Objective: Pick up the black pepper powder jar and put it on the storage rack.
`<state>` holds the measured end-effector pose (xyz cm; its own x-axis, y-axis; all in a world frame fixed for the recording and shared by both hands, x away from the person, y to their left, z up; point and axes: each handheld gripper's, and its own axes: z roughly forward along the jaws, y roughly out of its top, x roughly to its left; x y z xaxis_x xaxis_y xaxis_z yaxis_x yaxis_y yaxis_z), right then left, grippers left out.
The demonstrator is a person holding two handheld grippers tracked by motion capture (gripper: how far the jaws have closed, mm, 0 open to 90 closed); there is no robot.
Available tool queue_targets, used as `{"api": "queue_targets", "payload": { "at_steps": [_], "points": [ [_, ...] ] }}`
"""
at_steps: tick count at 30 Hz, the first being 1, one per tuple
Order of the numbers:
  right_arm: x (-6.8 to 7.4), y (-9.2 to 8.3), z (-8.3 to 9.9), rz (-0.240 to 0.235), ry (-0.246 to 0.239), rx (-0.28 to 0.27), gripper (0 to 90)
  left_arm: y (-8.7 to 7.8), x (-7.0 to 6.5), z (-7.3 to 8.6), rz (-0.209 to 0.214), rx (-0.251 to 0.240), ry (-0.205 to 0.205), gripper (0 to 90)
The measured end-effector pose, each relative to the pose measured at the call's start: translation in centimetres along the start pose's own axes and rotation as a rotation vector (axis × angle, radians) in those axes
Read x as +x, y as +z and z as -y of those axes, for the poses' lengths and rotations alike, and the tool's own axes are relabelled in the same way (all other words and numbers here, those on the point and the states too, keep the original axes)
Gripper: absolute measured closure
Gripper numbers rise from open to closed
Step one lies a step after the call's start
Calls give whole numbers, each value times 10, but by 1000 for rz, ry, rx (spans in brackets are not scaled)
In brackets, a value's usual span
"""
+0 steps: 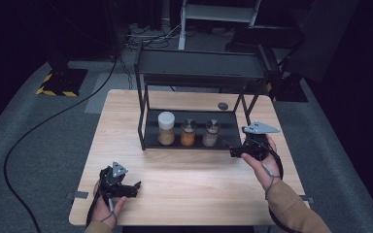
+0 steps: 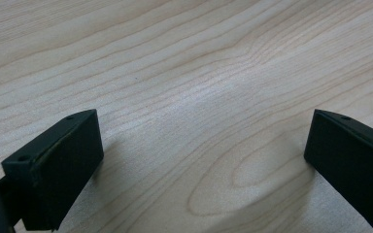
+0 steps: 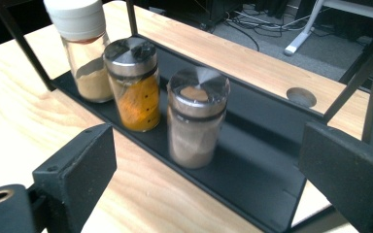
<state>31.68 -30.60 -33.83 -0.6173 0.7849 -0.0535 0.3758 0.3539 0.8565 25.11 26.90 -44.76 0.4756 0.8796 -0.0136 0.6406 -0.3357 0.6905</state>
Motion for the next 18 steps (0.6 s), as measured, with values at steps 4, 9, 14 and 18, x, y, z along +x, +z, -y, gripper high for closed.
{"api": "queue_targets", "payload": {
  "at_steps": [4,9,14,18],
  "points": [
    [-1,-8,6,-4,2,0,70,0,0,0,0,0,0,5],
    [-1,-16,15,-7,8,4,70,0,0,0,0,1,0,5],
    [-2,-20,26,-18,18,8,68,0,0,0,0,0,0,5],
    [-1,-19,36,-34,22,17,66,0,0,0,0,0,0,5]
  ]
}}
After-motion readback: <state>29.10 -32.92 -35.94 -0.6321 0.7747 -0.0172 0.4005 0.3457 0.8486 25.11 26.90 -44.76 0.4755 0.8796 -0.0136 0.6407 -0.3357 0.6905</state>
